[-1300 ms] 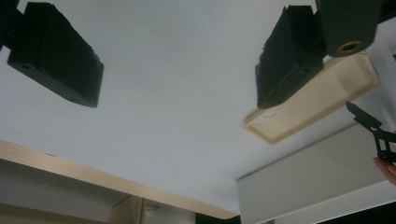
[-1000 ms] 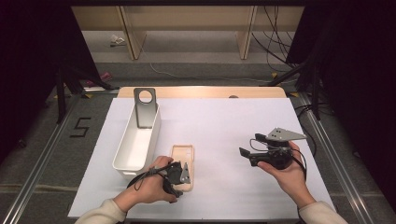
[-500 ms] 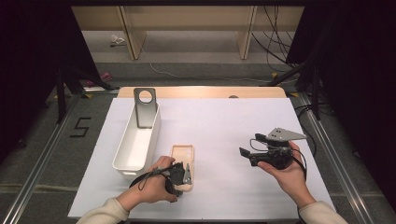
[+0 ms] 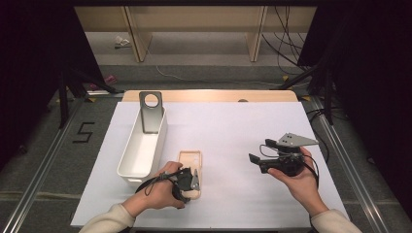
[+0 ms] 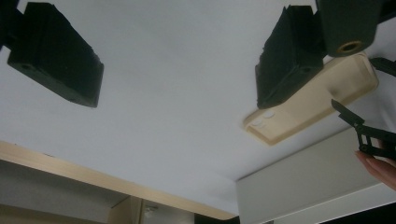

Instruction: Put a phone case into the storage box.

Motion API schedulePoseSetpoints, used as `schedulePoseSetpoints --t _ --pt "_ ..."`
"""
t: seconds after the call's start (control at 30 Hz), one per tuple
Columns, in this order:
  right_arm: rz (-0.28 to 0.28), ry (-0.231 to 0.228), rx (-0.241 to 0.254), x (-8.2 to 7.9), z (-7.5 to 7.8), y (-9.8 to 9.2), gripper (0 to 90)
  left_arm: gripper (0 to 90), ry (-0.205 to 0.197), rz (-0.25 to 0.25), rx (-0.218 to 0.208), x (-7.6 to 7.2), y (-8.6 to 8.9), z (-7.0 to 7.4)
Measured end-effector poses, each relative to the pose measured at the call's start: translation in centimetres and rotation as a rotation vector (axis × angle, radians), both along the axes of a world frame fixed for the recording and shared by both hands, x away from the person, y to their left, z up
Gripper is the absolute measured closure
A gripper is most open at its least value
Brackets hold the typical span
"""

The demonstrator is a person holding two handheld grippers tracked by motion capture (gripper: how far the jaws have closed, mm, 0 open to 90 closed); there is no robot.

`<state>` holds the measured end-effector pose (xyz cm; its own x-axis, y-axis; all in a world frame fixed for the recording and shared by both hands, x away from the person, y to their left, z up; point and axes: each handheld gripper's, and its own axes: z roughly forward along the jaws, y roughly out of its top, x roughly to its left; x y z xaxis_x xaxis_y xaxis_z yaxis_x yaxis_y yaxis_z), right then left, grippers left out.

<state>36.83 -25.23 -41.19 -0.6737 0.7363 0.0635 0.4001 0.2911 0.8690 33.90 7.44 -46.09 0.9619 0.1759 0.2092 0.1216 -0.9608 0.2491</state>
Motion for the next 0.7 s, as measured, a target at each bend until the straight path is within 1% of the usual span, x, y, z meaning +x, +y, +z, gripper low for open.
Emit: schedulePoseSetpoints --t 0.13,0.27,0.3,0.33,0.37,0.4,0.53,0.6,0.63,0.67,0.7 --pt "0.000 0.000 0.001 0.00 0.01 0.00 16.0 37.9 0.014 -0.006 0.000 0.07 0.01 0.01" --pt "0.001 0.002 0.000 -0.01 -0.02 0.02 16.0 42.9 0.030 -0.021 0.004 0.11 -0.02 0.05" --pt "0.002 0.002 0.000 0.00 -0.02 0.04 16.1 44.2 0.034 -0.032 0.006 0.09 -0.08 0.07" --pt "0.002 0.002 0.000 0.00 -0.02 0.04 16.1 46.0 0.034 -0.032 0.006 0.09 -0.08 0.07" --pt "0.003 0.001 0.001 0.02 -0.06 0.06 16.0 48.4 0.048 -0.039 0.009 -0.03 -0.15 0.09" --pt "0.003 0.001 0.001 0.02 -0.06 0.06 16.0 50.1 0.044 -0.054 0.016 -0.01 -0.21 0.14" --pt "0.005 0.001 0.000 0.02 -0.08 0.07 16.1 57.8 0.058 -0.081 0.029 -0.16 -0.39 0.20" --pt "0.005 0.002 0.000 0.02 -0.08 0.07 16.1 61.3 0.063 -0.086 0.030 -0.20 -0.43 0.20" --pt "0.005 0.001 0.000 0.02 -0.08 0.07 16.1 62.9 0.078 -0.087 0.029 -0.37 -0.47 0.15" --pt "0.005 0.001 0.000 0.02 -0.08 0.07 16.1 64.3 0.078 -0.087 0.029 -0.37 -0.47 0.15" --pt "0.006 0.002 0.000 0.01 -0.08 0.08 16.1 66.1 0.086 -0.093 0.031 -0.41 -0.52 0.16"
